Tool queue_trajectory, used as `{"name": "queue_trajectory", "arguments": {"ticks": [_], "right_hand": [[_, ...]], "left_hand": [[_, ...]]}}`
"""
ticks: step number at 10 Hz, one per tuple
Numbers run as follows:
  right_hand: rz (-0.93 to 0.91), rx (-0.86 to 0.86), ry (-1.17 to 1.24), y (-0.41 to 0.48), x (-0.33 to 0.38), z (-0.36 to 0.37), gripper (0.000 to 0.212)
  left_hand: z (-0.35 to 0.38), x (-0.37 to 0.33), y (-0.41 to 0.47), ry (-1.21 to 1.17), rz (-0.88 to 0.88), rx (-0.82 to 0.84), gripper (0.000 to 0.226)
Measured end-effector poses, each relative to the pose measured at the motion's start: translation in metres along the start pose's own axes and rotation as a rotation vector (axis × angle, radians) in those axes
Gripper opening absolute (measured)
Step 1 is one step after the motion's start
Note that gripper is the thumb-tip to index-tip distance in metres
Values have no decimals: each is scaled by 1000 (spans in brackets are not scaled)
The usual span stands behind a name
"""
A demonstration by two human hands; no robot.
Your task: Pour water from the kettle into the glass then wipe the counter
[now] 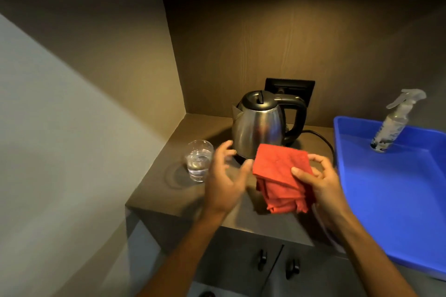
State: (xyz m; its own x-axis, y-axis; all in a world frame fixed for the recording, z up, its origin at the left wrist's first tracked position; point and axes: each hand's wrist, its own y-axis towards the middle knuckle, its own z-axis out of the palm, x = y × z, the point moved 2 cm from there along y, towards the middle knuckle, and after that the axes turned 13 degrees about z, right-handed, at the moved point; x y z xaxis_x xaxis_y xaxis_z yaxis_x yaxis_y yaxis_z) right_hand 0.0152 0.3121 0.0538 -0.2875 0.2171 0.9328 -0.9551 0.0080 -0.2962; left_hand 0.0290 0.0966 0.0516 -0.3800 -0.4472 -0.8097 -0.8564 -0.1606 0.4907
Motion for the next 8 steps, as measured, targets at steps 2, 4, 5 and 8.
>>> {"name": "queue_trajectory", "arguments": {"ticks": [2, 4, 5, 8], "right_hand": [[-35, -171, -59, -21, 37, -101, 42], [-110, -569, -638, -41, 38, -194, 34], [-13, -636, -933, -43, 25, -220, 20], [112, -695, -1340, -67, 25, -171, 53]], "left_hand": [[121, -65, -8, -279, -145, 300, 62], [215, -112, -27, 168, 265, 572, 18], [243, -114, -40, 407, 415, 791, 28], [170, -110, -65, 601, 661, 647, 45]]}}
